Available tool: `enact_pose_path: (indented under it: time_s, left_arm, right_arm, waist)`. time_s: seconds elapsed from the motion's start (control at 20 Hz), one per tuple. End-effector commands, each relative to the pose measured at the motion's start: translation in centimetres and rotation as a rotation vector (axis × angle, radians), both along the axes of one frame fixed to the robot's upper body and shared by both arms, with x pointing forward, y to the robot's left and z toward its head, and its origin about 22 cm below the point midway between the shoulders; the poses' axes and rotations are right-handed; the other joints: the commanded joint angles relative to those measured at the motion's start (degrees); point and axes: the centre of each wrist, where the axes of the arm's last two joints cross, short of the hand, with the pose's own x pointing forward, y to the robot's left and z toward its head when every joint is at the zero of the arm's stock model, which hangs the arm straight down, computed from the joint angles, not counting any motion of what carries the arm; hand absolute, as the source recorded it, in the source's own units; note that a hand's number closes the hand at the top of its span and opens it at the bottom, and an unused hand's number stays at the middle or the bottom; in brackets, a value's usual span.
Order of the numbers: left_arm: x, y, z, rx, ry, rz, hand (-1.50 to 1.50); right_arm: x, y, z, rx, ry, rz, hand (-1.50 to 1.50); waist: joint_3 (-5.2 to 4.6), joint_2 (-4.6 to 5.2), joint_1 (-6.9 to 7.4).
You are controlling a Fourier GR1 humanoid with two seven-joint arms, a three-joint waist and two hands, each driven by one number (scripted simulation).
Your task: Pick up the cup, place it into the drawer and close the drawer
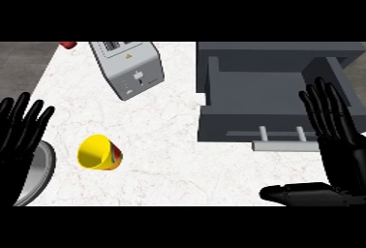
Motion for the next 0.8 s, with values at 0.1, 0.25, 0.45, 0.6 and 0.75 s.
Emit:
enact_pose_path:
  time_s: [0.1,0.25,0.45,0.6,0.75]
  left_arm:
    - [1.5,3.5,-2.6,-0.055,0.090,0.006,-1.50]
    - [2.0,3.4,-2.9,-0.012,0.122,0.054,-1.50]
    - [2.6,4.3,-8.7,0.003,0.175,0.051,-1.50]
    - [2.1,6.2,-10.3,0.026,0.190,0.072,-1.50]
    - [3.4,6.7,-10.8,0.036,0.202,0.114,-1.50]
  right_arm:
    - [1.9,-1.2,0.5,-0.002,0.040,0.047,-1.50]
    - [3.0,-0.7,1.0,0.008,0.045,0.056,-1.50]
    - [4.0,-1.6,0.8,-0.013,0.019,0.044,-1.50]
    - [3.3,-2.4,1.0,-0.015,0.011,0.046,-1.50]
    - [3.7,-1.7,2.3,0.002,0.005,0.049,-1.50]
  waist:
    - [-0.06,0.01,-0.39]
    - [-0.05,-0.03,-0.37]
    - [-0.08,0.07,-0.51]
    - [-0.08,0.02,-0.56]
    - [-0.08,0.01,-0.60]
